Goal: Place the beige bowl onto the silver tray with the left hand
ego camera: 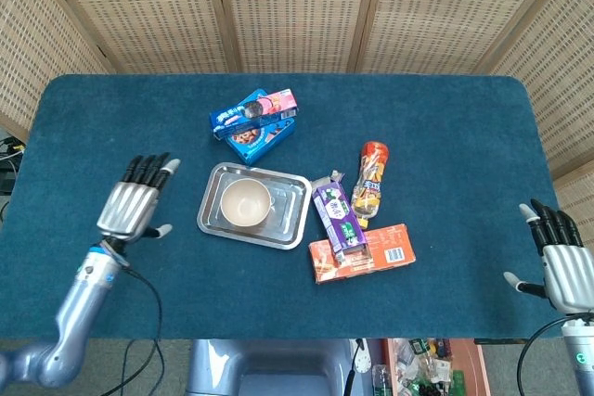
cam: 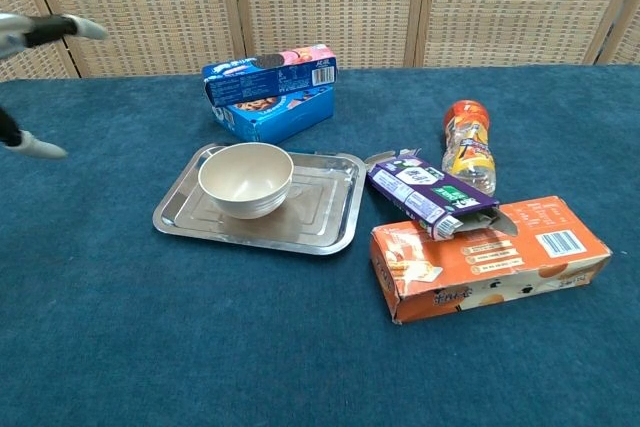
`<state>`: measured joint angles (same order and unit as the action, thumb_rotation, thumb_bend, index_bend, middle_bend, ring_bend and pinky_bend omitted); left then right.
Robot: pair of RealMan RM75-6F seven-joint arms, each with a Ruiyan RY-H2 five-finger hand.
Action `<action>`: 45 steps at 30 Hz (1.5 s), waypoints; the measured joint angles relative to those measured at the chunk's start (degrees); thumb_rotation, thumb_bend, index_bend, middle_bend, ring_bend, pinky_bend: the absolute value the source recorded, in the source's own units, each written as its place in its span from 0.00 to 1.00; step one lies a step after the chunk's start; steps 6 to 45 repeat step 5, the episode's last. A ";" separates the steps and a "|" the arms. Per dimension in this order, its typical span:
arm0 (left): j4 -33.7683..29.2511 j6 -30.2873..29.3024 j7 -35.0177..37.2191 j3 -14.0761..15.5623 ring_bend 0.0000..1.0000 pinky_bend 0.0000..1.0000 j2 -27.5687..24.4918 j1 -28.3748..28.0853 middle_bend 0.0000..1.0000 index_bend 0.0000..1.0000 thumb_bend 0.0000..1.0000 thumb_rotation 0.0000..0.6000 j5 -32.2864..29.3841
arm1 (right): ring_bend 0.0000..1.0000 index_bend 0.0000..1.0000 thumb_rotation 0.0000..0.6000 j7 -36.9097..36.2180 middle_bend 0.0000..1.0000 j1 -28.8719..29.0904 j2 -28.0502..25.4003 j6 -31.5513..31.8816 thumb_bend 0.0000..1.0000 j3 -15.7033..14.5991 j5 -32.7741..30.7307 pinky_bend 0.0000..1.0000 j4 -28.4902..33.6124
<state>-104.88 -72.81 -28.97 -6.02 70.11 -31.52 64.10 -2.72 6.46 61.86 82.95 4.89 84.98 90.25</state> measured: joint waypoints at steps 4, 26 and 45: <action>1.04 -6.33 9.41 4.06 0.00 0.00 -2.93 6.80 0.00 0.00 0.00 1.00 7.69 | 0.00 0.00 1.00 0.17 0.00 -0.23 -0.07 0.75 0.00 -0.18 0.72 0.00 0.29; 1.65 -7.58 11.75 5.07 0.00 0.00 -3.50 8.55 0.00 0.00 0.00 1.00 9.31 | 0.00 0.00 1.00 0.26 0.00 -0.27 -0.07 0.90 0.00 -0.20 0.84 0.00 0.36; 1.65 -7.58 11.75 5.07 0.00 0.00 -3.50 8.55 0.00 0.00 0.00 1.00 9.31 | 0.00 0.00 1.00 0.26 0.00 -0.27 -0.07 0.90 0.00 -0.20 0.84 0.00 0.36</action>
